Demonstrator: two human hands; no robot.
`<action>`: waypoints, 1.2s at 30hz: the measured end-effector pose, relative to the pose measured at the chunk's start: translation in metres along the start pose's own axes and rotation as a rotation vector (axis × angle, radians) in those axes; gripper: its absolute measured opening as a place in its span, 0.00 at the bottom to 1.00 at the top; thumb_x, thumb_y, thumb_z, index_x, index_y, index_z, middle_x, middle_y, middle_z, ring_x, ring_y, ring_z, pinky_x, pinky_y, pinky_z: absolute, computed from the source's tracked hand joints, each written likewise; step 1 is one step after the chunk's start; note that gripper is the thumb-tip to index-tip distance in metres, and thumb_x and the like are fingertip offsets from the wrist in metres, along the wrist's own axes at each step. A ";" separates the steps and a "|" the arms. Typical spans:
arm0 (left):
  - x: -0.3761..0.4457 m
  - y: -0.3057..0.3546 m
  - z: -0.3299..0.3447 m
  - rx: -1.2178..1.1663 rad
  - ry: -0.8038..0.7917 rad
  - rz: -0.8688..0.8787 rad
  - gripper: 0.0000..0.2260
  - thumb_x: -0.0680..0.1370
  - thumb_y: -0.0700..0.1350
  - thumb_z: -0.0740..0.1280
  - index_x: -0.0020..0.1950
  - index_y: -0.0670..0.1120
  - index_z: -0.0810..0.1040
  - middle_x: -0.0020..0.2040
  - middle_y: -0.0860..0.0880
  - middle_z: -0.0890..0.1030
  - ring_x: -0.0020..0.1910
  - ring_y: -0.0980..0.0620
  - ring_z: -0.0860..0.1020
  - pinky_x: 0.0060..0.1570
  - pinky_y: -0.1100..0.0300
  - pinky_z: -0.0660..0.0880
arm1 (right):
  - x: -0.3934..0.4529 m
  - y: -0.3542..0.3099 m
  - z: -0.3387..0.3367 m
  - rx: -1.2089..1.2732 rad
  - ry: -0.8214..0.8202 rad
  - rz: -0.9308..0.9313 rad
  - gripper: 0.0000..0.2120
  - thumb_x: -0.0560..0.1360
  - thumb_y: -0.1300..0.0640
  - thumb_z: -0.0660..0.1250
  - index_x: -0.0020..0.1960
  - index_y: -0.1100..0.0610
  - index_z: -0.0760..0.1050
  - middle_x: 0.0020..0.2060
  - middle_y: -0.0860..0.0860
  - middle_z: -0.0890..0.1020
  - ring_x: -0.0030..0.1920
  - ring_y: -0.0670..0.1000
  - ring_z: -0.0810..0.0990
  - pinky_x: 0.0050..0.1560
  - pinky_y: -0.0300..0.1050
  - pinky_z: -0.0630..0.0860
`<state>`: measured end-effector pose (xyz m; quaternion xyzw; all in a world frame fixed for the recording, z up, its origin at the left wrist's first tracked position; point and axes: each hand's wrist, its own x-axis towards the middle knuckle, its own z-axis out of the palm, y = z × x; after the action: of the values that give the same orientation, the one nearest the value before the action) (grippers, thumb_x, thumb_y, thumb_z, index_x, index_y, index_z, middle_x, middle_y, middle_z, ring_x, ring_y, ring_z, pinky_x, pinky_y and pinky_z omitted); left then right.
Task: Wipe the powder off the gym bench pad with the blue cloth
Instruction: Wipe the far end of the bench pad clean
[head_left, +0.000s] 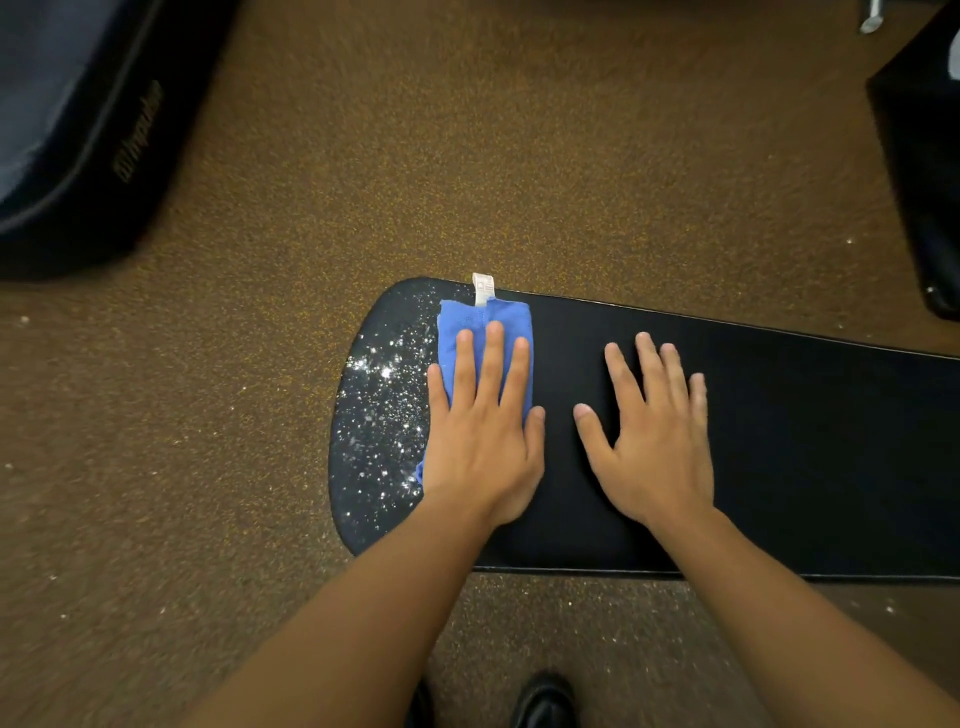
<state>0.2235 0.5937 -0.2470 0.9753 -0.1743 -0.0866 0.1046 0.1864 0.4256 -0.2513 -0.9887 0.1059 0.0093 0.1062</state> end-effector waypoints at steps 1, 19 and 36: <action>0.001 0.001 0.000 0.003 -0.007 -0.001 0.29 0.82 0.56 0.44 0.81 0.49 0.43 0.81 0.48 0.40 0.78 0.45 0.34 0.75 0.40 0.41 | 0.000 0.000 0.000 -0.003 -0.003 0.003 0.33 0.77 0.37 0.48 0.78 0.51 0.56 0.79 0.54 0.54 0.79 0.55 0.47 0.77 0.59 0.46; -0.044 -0.003 0.011 -0.034 0.046 -0.048 0.27 0.82 0.52 0.48 0.80 0.43 0.54 0.80 0.45 0.53 0.79 0.41 0.47 0.74 0.37 0.54 | 0.000 -0.006 0.002 -0.020 0.010 0.032 0.33 0.77 0.38 0.49 0.78 0.53 0.56 0.78 0.55 0.55 0.78 0.57 0.49 0.76 0.61 0.47; -0.018 -0.020 0.001 -0.013 0.044 -0.021 0.28 0.82 0.54 0.47 0.80 0.44 0.52 0.81 0.46 0.50 0.79 0.44 0.45 0.75 0.40 0.49 | 0.000 -0.005 0.001 -0.002 0.003 0.033 0.33 0.77 0.38 0.50 0.78 0.52 0.57 0.79 0.54 0.55 0.79 0.56 0.48 0.76 0.62 0.47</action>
<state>0.2131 0.6180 -0.2506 0.9780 -0.1612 -0.0676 0.1141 0.1874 0.4303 -0.2517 -0.9869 0.1221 0.0098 0.1051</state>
